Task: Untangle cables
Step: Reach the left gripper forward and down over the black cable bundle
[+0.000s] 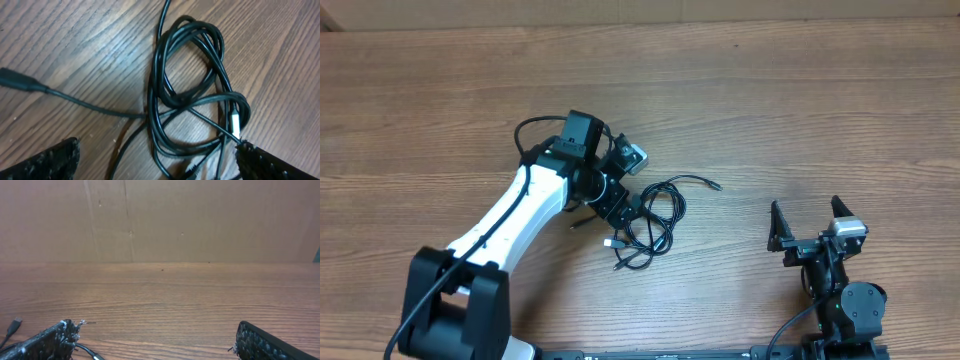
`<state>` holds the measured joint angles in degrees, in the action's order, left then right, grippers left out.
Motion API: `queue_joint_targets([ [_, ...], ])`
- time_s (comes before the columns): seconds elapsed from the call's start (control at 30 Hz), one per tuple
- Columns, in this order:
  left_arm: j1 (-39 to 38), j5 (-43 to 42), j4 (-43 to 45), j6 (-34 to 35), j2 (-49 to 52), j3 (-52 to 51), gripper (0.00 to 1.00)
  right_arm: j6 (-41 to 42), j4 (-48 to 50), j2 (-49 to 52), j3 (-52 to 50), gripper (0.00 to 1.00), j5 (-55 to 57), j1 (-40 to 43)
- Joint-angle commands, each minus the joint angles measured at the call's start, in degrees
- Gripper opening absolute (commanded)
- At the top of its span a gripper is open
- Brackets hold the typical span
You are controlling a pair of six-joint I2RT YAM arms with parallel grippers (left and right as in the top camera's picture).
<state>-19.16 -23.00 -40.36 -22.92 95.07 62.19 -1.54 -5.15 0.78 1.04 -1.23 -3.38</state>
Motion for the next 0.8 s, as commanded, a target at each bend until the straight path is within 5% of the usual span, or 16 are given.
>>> queue_joint_targets([
  [0.0,-0.4,-2.6,2.1,-0.9,2.9,1.3,1.0,-0.2,0.3,-0.5,-0.6,1.0,0.3,0.1],
  [0.1,-0.4,-2.6,2.6,-0.9,4.3,1.3,1.0,-0.2,0.3,-0.5,-0.6,1.0,0.3,0.1],
  [0.4,-0.4,-4.3,4.5,-1.5,8.2,1.3,0.73,-0.2,0.3,-0.5,-0.6,1.0,0.3,0.1],
  [0.77,-0.4,-5.1,5.1,-1.6,11.1,1.3,0.79,-0.2,0.3,-0.5,-0.6,1.0,0.3,0.1],
])
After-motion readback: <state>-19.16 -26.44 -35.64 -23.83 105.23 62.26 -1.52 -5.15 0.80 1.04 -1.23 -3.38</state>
